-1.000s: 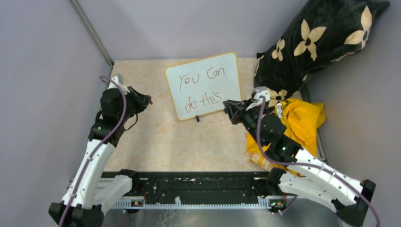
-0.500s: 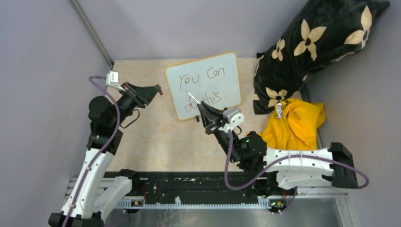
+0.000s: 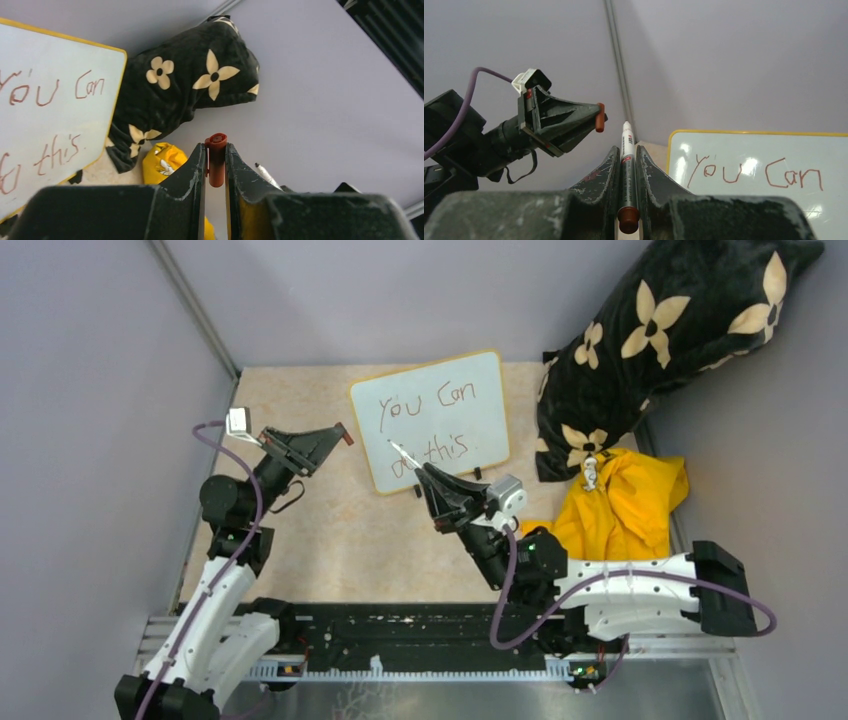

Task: Write a sentence on the whiteboard
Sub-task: Close the whiteboard marker at the center of the board.

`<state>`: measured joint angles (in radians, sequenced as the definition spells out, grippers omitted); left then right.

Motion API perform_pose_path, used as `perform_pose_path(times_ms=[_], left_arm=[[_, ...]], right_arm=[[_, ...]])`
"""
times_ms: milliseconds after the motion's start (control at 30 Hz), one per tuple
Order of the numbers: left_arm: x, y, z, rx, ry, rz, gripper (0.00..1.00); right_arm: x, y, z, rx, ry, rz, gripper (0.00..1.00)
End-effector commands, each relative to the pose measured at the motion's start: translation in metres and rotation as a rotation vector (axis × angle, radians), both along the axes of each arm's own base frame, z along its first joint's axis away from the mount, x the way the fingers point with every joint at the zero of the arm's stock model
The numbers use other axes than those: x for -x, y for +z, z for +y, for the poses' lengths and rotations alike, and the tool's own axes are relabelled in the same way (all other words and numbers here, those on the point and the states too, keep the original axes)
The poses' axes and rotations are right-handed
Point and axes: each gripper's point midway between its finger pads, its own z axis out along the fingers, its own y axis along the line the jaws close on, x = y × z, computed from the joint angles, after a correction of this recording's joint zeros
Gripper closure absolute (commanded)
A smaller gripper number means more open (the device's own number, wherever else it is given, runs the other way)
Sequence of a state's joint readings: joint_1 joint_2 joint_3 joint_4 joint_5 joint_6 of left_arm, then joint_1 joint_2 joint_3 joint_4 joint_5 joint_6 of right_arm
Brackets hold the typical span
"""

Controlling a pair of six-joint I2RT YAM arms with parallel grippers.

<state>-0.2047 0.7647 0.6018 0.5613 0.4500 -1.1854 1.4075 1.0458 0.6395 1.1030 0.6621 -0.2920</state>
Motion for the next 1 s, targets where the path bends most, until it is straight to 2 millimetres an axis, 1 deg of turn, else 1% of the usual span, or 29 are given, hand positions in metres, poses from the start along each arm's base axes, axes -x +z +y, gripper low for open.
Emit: perform_pose_path(times_ms=[0, 167, 300, 367, 567, 767, 867, 967], left_arm=[[0.023, 0.027, 0.002, 0.127, -0.07, -0.069, 1.0], [0.032, 0.029, 0.006, 0.177, -0.08, -0.042, 1.0], [0.034, 0.031, 0.007, 0.213, -0.089, -0.011, 1.0], [0.035, 0.033, 0.007, 0.233, -0.096, 0.0, 1.0], [0.032, 0.044, 0.005, 0.244, -0.1, 0.002, 1.0], [0.026, 0.047, 0.006, 0.257, -0.088, 0.016, 1.0], [0.021, 0.054, 0.009, 0.284, -0.072, 0.028, 1.0], [0.014, 0.07, 0.013, 0.317, -0.052, 0.028, 1.0]], right_arm=[[0.011, 0.005, 0.016, -0.045, 0.053, -0.019, 1.0], [0.018, 0.012, 0.016, 0.001, -0.094, -0.152, 1.0], [0.02, 0.015, 0.016, 0.039, -0.195, -0.254, 1.0], [0.022, 0.019, 0.017, 0.038, -0.217, -0.291, 1.0], [0.029, 0.032, 0.028, 0.015, -0.192, -0.344, 1.0], [0.036, 0.041, 0.031, -0.024, -0.155, -0.362, 1.0], [0.038, 0.042, 0.03, -0.03, -0.149, -0.359, 1.0], [0.037, 0.049, 0.026, -0.052, -0.153, -0.354, 1.0]])
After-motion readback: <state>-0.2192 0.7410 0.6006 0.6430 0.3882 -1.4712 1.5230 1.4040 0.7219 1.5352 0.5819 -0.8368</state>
